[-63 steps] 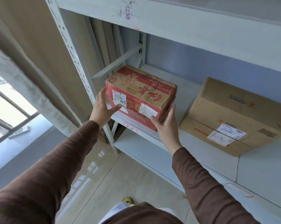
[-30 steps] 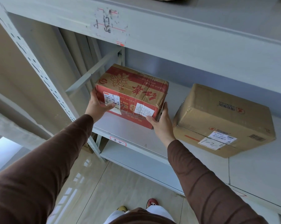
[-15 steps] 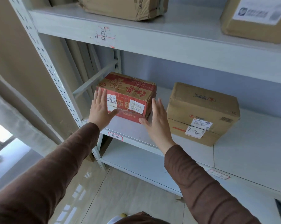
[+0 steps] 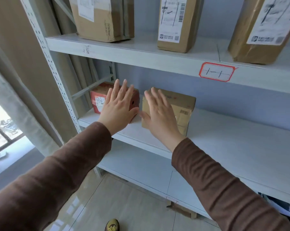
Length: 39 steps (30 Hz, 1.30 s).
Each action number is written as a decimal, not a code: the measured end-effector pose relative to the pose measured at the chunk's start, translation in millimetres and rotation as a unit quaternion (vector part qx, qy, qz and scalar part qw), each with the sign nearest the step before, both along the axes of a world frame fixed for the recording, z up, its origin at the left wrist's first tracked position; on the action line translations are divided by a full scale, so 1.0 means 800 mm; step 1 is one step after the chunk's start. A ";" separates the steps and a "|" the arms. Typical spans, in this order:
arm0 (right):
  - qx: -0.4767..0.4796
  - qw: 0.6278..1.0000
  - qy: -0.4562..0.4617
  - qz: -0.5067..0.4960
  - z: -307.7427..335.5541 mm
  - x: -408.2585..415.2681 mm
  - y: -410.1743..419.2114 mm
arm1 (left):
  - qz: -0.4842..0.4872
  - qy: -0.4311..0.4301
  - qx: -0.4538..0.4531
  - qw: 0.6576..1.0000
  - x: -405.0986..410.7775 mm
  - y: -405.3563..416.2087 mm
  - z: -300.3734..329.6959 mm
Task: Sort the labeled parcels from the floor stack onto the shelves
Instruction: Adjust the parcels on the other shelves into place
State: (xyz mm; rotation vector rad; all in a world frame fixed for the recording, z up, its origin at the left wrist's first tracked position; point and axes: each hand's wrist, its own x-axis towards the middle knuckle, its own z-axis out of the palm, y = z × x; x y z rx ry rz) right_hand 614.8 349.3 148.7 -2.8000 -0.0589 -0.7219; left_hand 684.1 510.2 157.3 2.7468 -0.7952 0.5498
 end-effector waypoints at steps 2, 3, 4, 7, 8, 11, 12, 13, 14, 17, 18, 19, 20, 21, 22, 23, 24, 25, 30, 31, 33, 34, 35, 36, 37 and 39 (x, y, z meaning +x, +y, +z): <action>-0.015 1.000 -0.016 0.000 0.020 -0.026 -0.009 | -0.007 -0.019 0.005 1.000 -0.029 -0.011 0.023; -0.020 0.999 -0.024 0.001 0.030 -0.038 -0.013 | -0.010 -0.027 0.007 1.000 -0.040 -0.016 0.035; -0.026 0.999 -0.032 0.000 0.040 -0.047 -0.018 | -0.013 -0.033 0.009 0.999 -0.049 -0.021 0.048; -0.041 0.997 -0.057 -0.017 0.073 -0.071 -0.038 | -0.030 -0.054 0.011 0.998 -0.067 -0.039 0.087; -0.048 0.996 -0.065 -0.028 0.086 -0.076 -0.046 | -0.037 -0.062 0.010 0.997 -0.071 -0.047 0.101; -0.073 0.991 -0.087 -0.067 0.126 -0.092 -0.070 | -0.068 -0.091 0.003 0.993 -0.078 -0.070 0.146; -0.076 0.989 -0.098 -0.080 0.138 -0.097 -0.079 | -0.083 -0.102 0.000 0.991 -0.079 -0.079 0.160; -0.076 0.987 -0.108 -0.094 0.150 -0.101 -0.087 | -0.098 -0.113 -0.003 0.989 -0.079 -0.088 0.173; -0.075 0.985 -0.115 -0.108 0.161 -0.105 -0.096 | -0.114 -0.120 -0.009 0.986 -0.078 -0.097 0.186; -0.073 0.979 -0.122 -0.149 0.189 -0.115 -0.124 | -0.151 -0.120 -0.031 0.981 -0.070 -0.129 0.217; -0.070 0.976 -0.125 -0.161 0.197 -0.118 -0.134 | -0.160 -0.117 -0.037 0.979 -0.067 -0.141 0.224; -0.065 0.974 -0.128 -0.174 0.205 -0.121 -0.144 | -0.169 -0.113 -0.044 0.978 -0.064 -0.153 0.230; -0.060 0.972 -0.133 -0.185 0.212 -0.125 -0.155 | -0.178 -0.106 -0.052 0.977 -0.061 -0.166 0.235; -0.055 0.969 -0.142 -0.194 0.217 -0.127 -0.166 | -0.187 -0.096 -0.059 0.976 -0.058 -0.178 0.239; -0.045 0.967 -0.151 -0.201 0.221 -0.129 -0.178 | -0.194 -0.085 -0.065 0.975 -0.055 -0.192 0.241; -0.028 0.965 -0.158 -0.208 0.225 -0.131 -0.190 | -0.200 -0.074 -0.071 0.974 -0.052 -0.205 0.241; -0.004 0.963 -0.165 -0.214 0.228 -0.131 -0.203 | -0.205 -0.063 -0.077 0.974 -0.049 -0.219 0.241; 0.026 0.960 -0.171 -0.220 0.231 -0.131 -0.215 | -0.209 -0.051 -0.080 0.973 -0.046 -0.232 0.240; 0.134 0.951 -0.153 -0.235 0.239 -0.119 -0.269 | -0.244 0.065 -0.119 0.960 -0.036 -0.293 0.227; 0.150 0.951 -0.140 -0.233 0.240 -0.116 -0.279 | -0.250 0.086 -0.135 0.955 -0.035 -0.304 0.226; 0.184 0.950 -0.113 -0.225 0.242 -0.110 -0.292 | -0.255 0.125 -0.161 0.945 -0.032 -0.320 0.224; 0.200 0.950 -0.102 -0.218 0.243 -0.106 -0.300 | -0.256 0.142 -0.174 0.940 -0.030 -0.329 0.225; 0.213 0.950 -0.093 -0.209 0.244 -0.102 -0.307 | -0.259 0.156 -0.186 0.935 -0.029 -0.337 0.226; 0.222 0.951 -0.089 -0.198 0.244 -0.098 -0.313 | -0.264 0.166 -0.197 0.930 -0.027 -0.343 0.227; 0.226 0.952 -0.088 -0.187 0.244 -0.093 -0.319 | -0.271 0.173 -0.206 0.924 -0.025 -0.349 0.228; 0.231 0.953 -0.088 -0.175 0.241 -0.087 -0.329 | -0.283 0.179 -0.216 0.917 -0.020 -0.358 0.228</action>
